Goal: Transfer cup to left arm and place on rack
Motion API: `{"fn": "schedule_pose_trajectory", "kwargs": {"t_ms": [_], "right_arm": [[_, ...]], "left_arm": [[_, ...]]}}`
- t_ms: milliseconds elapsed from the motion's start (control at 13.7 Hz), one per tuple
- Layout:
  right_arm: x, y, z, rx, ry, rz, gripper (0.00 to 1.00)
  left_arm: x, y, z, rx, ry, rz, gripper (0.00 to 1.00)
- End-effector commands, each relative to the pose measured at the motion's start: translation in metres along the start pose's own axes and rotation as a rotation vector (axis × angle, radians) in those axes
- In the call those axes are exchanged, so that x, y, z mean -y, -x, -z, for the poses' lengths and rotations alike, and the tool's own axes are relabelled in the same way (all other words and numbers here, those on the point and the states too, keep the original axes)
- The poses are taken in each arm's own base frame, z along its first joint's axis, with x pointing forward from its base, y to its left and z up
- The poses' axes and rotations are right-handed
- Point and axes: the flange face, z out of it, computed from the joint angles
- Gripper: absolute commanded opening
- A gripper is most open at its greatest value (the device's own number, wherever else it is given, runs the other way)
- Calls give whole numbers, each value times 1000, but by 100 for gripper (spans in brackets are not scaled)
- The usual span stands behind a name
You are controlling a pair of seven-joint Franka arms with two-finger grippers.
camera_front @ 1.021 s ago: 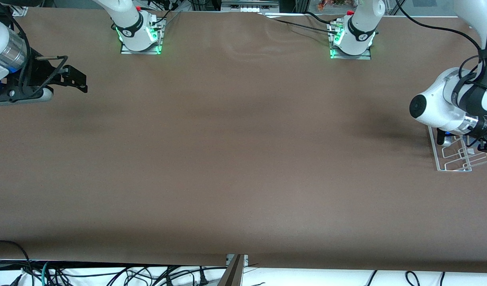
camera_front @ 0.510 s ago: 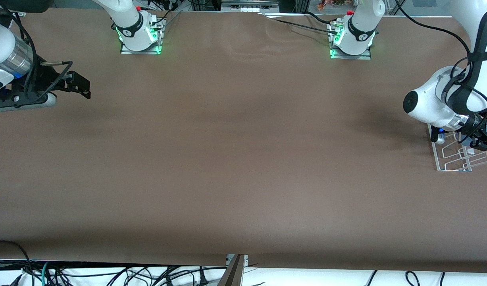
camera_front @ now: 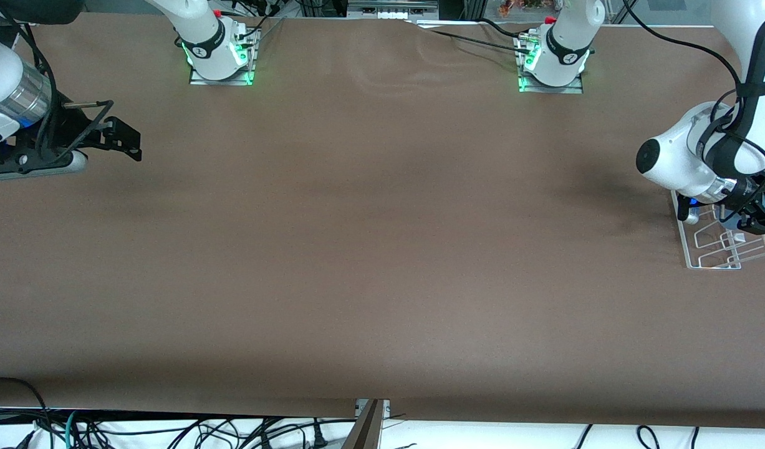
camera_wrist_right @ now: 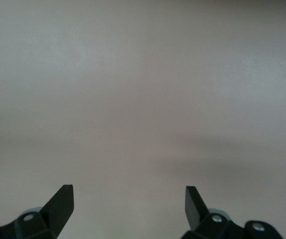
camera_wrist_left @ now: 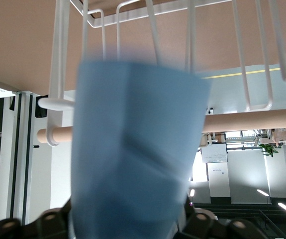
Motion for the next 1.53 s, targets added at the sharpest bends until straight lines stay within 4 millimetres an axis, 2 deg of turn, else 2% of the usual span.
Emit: {"fn": "schedule_pose_trajectory", "kwargs": {"t_ms": [0,73,146,292,583,656,729,1021,1240,1458], "right_arm": [[6,-8,16,-37,7,10,99],[17,-9,14,-33,11,30,99],[19,-9,14,-33,19,37,99],[20,-9,13,-31,18,37,99],[19,-14,5,-21,23,36,99],[20,-15,6,-30,21,36,99],[20,-16,7,-36,21,37,99],[20,-15,7,-38,19,36,99],[19,-16,7,-36,18,34,99],[18,-15,7,-38,19,32,99]], "left_arm": [[2,14,9,15,-35,16,100],[4,21,12,19,-39,32,100],[5,24,14,16,-34,46,100],[14,51,22,-65,68,208,100],[46,151,37,-365,385,737,100],[52,174,47,-449,478,844,100],[58,188,63,-514,560,898,100],[72,241,118,-723,768,1005,100],[77,267,148,-789,866,1104,100],[79,292,178,-875,1038,1259,100]]}}
